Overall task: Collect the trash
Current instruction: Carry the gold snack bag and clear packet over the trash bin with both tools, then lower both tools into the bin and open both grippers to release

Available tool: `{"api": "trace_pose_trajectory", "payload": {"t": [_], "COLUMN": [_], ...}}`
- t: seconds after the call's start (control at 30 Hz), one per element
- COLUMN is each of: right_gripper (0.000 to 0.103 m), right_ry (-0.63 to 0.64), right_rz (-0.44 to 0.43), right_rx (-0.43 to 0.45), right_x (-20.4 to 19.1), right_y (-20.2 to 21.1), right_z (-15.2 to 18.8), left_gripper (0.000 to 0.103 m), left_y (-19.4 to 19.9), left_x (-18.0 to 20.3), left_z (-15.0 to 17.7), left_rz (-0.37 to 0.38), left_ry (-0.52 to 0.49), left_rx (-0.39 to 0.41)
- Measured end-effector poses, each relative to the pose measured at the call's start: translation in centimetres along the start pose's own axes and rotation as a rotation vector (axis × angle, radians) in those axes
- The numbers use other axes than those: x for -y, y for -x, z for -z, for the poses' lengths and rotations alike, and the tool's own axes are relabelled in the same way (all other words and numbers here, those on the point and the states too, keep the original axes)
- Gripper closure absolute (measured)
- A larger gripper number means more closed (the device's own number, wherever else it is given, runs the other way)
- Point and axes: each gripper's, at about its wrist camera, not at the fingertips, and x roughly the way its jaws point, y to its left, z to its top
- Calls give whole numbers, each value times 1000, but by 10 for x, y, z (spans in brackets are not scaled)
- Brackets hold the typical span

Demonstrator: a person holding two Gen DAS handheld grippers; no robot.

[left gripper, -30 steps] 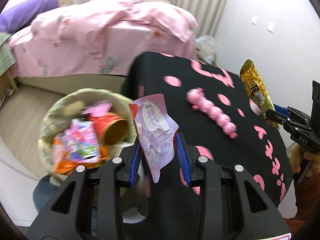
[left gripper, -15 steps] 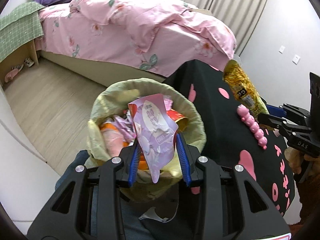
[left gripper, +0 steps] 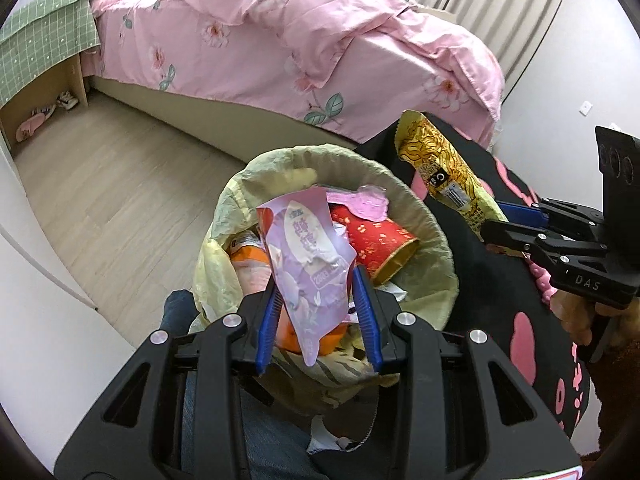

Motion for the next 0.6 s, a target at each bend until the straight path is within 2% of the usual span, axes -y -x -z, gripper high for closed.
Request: {"api": "trace_pose_trajectory", "payload": {"t": [0.27, 0.43, 0.53, 0.6], "right_gripper": [71, 71, 71, 71], "right_ry": [31, 123, 163, 170], "right_rz": [-24, -22, -32, -40], "right_rx": [-39, -138, -201, -211], "right_x": [-3, -13, -13, -13], "right_y": [-27, -66, -89, -94], "right_z": [-14, -28, -33, -34], "left_gripper": [70, 70, 76, 76], "left_y": [-12, -33, -45, -50], "left_x": [-23, -15, -8, -4], "left_z": [-15, -19, -15, -12], "left_rz": [12, 26, 43, 53], "left_ry": [57, 5, -10, -17], "left_rx": [-12, -76, -107, -120]}}
